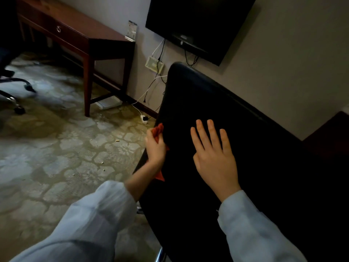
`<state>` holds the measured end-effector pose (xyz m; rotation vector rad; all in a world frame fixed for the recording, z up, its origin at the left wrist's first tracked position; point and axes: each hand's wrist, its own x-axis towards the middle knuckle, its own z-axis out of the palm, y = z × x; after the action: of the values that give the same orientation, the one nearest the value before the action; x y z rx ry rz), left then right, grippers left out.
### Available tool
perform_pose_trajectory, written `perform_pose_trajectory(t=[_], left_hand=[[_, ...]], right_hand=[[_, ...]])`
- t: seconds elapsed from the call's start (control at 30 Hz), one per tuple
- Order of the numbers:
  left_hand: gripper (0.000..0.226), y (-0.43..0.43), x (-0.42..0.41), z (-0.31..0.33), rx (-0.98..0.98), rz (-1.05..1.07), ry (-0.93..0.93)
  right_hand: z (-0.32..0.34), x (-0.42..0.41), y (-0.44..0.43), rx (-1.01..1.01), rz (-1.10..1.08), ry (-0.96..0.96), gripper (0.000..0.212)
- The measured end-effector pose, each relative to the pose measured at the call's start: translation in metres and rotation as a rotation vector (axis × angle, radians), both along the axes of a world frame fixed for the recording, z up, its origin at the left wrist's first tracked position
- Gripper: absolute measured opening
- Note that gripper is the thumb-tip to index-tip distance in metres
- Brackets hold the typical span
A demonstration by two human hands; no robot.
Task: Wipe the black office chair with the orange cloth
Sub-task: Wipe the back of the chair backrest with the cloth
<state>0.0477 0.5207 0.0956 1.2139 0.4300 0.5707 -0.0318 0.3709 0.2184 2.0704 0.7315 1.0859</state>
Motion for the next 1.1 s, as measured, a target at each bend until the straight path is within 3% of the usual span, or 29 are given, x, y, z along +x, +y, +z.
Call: perform_pose_trajectory(t=[0.3,0.43,0.6,0.73,0.9,1.03,1.1], left_hand=[[0.025,-0.023,-0.017,0.066,0.234,0.11,-0.433],[0.018,0.007,0.009,0.051,0.175,0.21,-0.228],[0.017,-0.007,-0.004,0.006,0.047,0.049,-0.025],[0.018,-0.051,-0.044,0.008,0.061,0.011,-0.078],[0.029,-0.085,-0.071,0.047,0.26,0.029,-0.407],[0.028,-0.072,-0.056,0.052,0.285,0.087,-0.444],[0.025,-0.058,-0.043,0.054,0.216,0.148,-0.347]], right_hand=[[0.0,-0.001,-0.002,-0.036,-0.042,-0.029,0.062],[0.0,0.001,0.002,-0.009,-0.017,0.016,0.06],[-0.021,-0.005,-0.002,-0.046,-0.067,0.114,0.066],[-0.03,-0.012,-0.013,-0.047,-0.073,0.17,0.07],[-0.027,-0.023,-0.021,0.163,0.011,0.205,0.054],[-0.02,-0.033,-0.043,0.175,0.013,0.188,0.061],[-0.016,-0.04,-0.048,0.186,0.013,0.182,0.056]])
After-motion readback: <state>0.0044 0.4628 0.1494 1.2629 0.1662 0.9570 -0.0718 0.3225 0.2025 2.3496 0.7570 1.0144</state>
